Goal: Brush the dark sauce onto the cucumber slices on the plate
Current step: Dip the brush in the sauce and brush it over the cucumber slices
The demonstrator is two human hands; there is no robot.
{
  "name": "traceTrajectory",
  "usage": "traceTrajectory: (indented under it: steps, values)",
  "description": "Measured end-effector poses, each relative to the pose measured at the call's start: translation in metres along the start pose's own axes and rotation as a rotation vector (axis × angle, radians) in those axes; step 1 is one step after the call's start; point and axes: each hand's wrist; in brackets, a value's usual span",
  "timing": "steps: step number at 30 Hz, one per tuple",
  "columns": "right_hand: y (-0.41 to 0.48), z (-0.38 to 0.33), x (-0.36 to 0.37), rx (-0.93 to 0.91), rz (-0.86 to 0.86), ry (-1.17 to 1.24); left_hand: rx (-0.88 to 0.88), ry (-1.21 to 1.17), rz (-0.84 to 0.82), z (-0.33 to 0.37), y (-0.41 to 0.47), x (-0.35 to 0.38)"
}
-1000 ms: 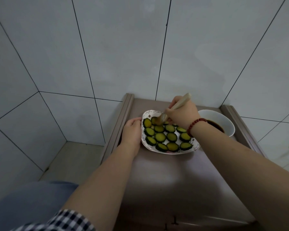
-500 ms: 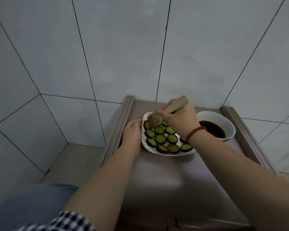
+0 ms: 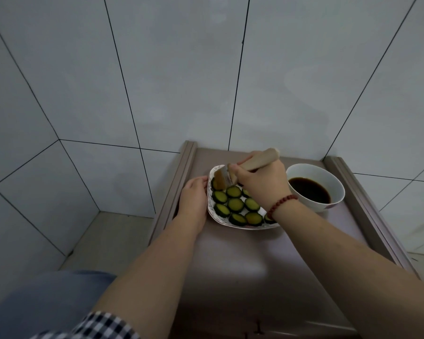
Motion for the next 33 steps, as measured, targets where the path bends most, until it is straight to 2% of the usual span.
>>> traceTrajectory:
  steps: [2, 5, 9, 14, 17, 21, 26, 31, 33]
  values:
    - [0.0, 0.001, -0.002, 0.017, 0.016, 0.003, 0.006, 0.009, -0.014, 0.0, 0.0, 0.0]
    - [-0.003, 0.001, -0.003, 0.008, -0.078, -0.077, 0.019, 0.027, -0.018, 0.001, 0.001, 0.0]
    - [0.001, -0.009, -0.008, 0.072, -0.117, 0.021, 0.028, 0.039, -0.017, 0.0, 0.002, 0.0]
    - [0.005, -0.023, -0.019, 0.165, 0.016, 0.232, 0.064, 0.056, -0.014, 0.0, 0.002, -0.001]
    - [0.001, -0.029, -0.021, 0.155, 0.03, 0.247, 0.085, 0.067, -0.014, -0.001, 0.002, -0.001]
    - [-0.005, -0.029, -0.021, 0.231, 0.047, 0.278, 0.097, 0.075, -0.018, 0.0, 0.0, -0.001]
    - [-0.005, -0.027, -0.027, 0.35, 0.18, 0.424, 0.127, 0.086, -0.037, 0.0, -0.002, -0.001]
    - [-0.01, -0.029, -0.023, 0.264, 0.046, 0.226, 0.109, 0.066, -0.02, -0.002, 0.001, -0.001]
    - [-0.01, -0.028, -0.025, 0.257, 0.066, 0.237, 0.089, 0.054, -0.025, -0.001, 0.003, 0.0]
Point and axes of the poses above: each hand's wrist, its own y-axis towards the middle knuckle, its own x-axis out of the palm, z = x × y, and after that the axes turned 15 degrees about z, right-handed
